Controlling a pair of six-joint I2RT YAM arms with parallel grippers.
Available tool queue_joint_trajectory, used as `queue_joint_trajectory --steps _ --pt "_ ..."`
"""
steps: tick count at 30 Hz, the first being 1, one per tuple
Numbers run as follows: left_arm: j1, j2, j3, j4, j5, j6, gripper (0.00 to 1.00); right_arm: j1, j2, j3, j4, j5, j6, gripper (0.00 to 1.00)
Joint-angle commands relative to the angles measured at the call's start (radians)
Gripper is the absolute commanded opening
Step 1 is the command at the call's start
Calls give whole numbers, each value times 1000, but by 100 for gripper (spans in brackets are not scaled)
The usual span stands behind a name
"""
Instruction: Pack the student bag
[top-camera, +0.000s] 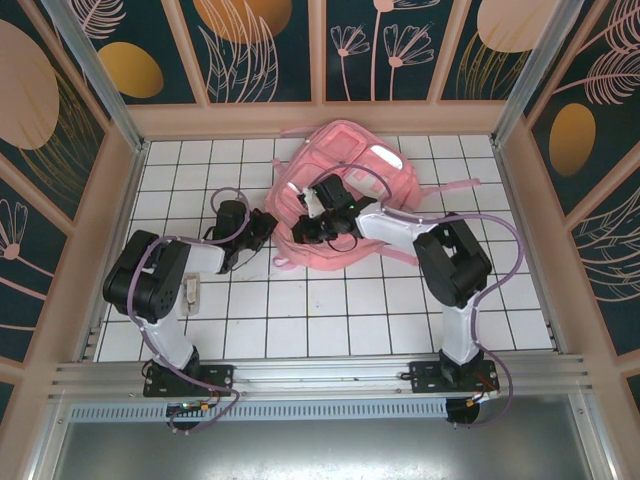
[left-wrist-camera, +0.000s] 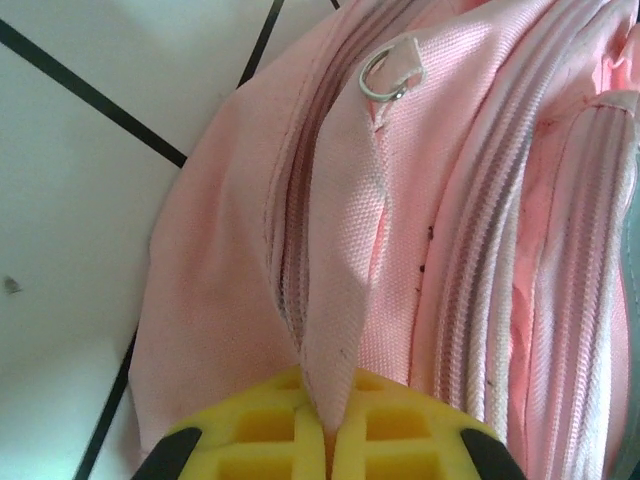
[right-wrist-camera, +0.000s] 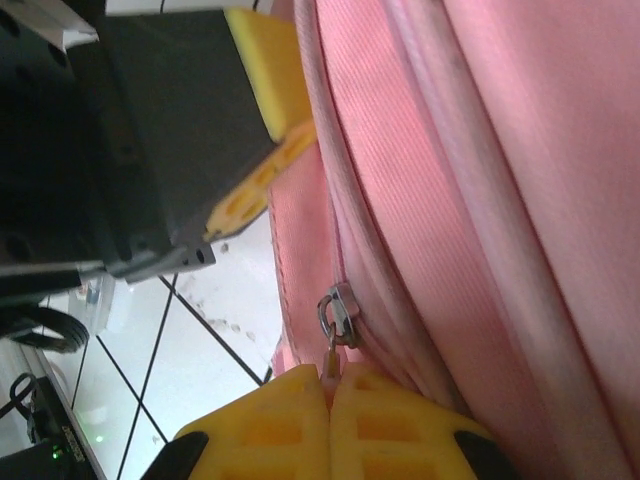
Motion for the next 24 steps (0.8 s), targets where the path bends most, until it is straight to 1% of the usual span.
queue_joint_trajectory --steps 1,3,5,8,12,14,17,20,24 --pt "17 7 63 61 -98 10 0 10 -100 -67 -170 -88 -15 0" --pt "26 -5 71 44 -124 28 0 11 -125 -111 -252 -83 -32 0" --pt "35 -12 81 32 -141 40 0 10 -157 -159 -319 -44 -39 0" --pt "46 -18 100 15 -144 53 0 -6 -193 -223 -393 88 -48 0" --pt "56 -38 107 -6 -139 71 0 -72 -223 -238 -479 317 -68 0" --pt "58 -53 105 -27 -138 87 0 -103 -233 -214 -521 455 -96 0" --pt "65 -78 101 -54 -129 114 0 -141 -233 -166 -567 696 -135 0" --pt "72 -104 96 -82 -130 142 0 -159 -216 -130 -561 915 -174 0" --pt "79 -132 91 -118 -140 176 0 -228 -182 -82 -484 1096 -260 0"
